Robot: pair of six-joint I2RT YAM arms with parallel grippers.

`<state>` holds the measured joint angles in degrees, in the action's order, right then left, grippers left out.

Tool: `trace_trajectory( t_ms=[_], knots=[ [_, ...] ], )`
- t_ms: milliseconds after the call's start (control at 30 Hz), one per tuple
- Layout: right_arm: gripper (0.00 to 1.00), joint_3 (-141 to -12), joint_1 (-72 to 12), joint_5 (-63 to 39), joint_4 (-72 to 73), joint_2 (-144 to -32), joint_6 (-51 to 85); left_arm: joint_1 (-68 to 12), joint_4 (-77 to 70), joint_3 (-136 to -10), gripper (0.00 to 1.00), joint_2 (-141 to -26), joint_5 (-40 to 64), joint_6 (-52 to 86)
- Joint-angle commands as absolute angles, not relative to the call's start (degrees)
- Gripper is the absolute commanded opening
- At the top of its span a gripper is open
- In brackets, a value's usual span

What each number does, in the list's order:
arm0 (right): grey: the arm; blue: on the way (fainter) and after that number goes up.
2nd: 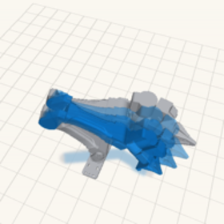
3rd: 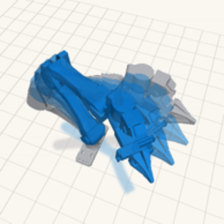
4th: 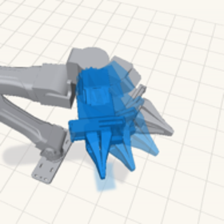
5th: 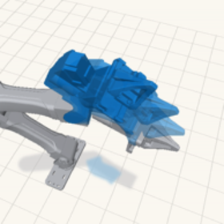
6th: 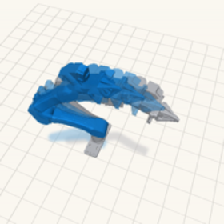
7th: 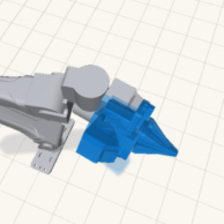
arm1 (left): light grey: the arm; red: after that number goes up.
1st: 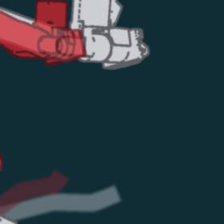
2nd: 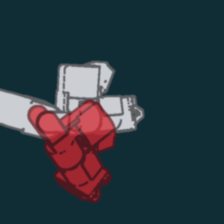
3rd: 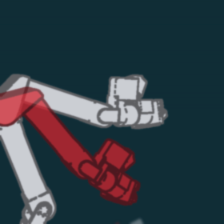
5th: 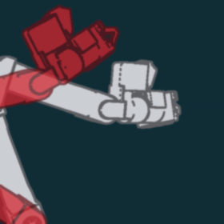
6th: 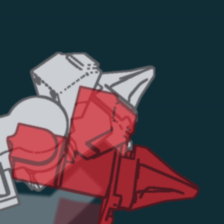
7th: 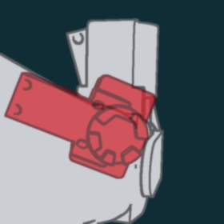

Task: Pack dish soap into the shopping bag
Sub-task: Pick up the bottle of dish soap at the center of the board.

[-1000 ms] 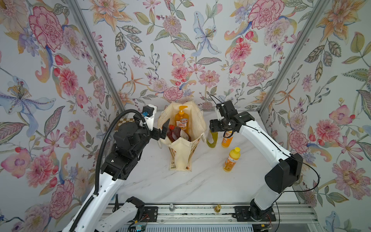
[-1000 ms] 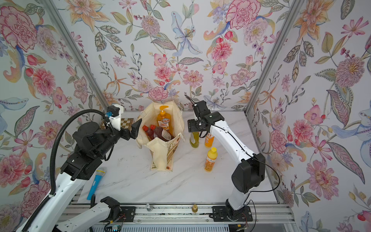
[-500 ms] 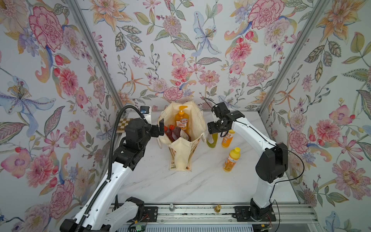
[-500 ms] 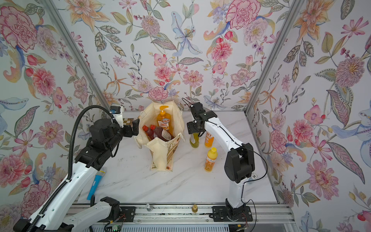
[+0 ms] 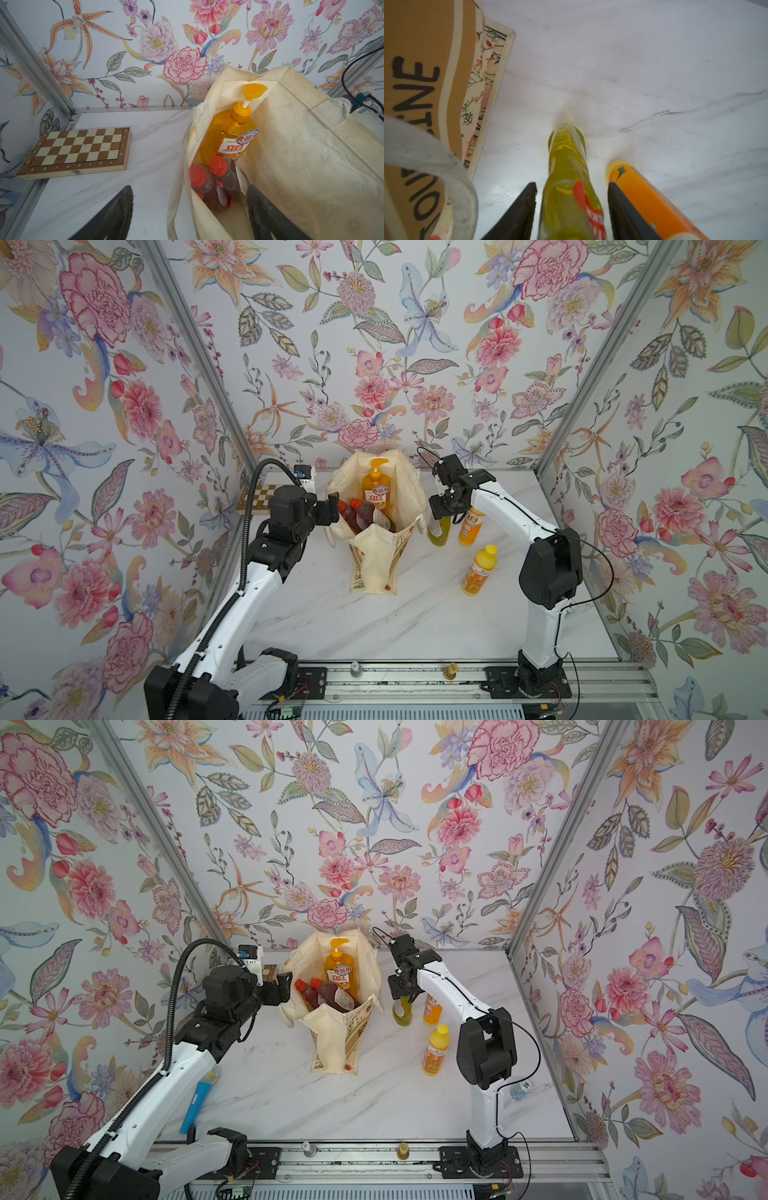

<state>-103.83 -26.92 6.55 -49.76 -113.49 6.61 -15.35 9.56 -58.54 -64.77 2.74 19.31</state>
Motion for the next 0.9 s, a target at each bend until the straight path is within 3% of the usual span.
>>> trace_trajectory(
  t_ms=[0,200,400,667,867],
  knots=[
    [0.49,-105.47,-26.99,7.74,-50.43,-114.51,5.67,-14.59,8.17,-57.75,0.77,-65.78,4.98,19.97],
    [0.32,-105.48,-27.59,7.97,-50.41,-114.17,5.16,-14.03,8.44,-57.48,0.61,-66.6,5.4,19.39],
    [0.21,-106.1,-28.54,8.44,-50.36,-112.91,4.85,-13.6,8.51,-57.39,0.47,-67.71,5.97,18.76],
    [0.01,-108.08,-30.71,11.16,-50.43,-108.56,4.48,-13.11,8.84,-57.77,0.46,-69.24,6.48,18.0],
    [0.0,-109.25,-31.72,13.35,-50.43,-103.24,4.15,-13.03,8.54,-58.1,0.32,-69.63,7.78,17.93]
  ],
)
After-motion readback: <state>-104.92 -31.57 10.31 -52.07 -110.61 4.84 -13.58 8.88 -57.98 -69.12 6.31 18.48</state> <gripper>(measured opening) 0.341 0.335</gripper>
